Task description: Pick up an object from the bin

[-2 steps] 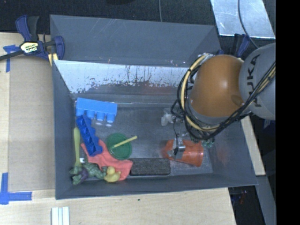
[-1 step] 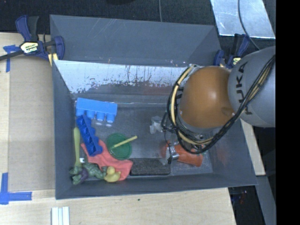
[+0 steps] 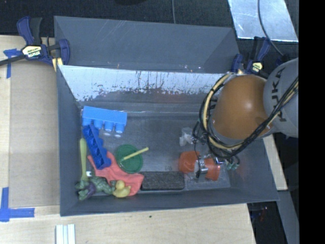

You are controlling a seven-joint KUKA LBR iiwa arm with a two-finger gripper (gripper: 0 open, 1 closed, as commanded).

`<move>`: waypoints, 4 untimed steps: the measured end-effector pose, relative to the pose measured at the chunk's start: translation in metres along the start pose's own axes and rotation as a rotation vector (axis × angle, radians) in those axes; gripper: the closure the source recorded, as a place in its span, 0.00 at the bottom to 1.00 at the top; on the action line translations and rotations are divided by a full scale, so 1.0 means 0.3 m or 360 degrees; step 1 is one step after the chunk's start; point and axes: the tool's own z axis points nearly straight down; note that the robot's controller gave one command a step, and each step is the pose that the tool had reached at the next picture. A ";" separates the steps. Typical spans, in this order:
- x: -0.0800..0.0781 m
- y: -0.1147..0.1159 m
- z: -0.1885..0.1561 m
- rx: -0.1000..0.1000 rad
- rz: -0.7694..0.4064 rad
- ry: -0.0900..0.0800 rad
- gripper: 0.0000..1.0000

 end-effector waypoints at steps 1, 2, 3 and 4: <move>0.035 -0.221 0.036 -0.0004 0.0046 -0.0011 0.00; -0.006 -0.197 0.104 0.0001 0.0377 -0.0014 1.00; -0.006 -0.197 0.105 0.0001 0.0377 -0.0014 1.00; -0.006 -0.197 0.104 0.0001 0.0377 -0.0014 1.00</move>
Offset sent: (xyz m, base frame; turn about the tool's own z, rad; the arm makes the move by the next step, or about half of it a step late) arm 0.0064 -0.0569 -0.0343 0.2351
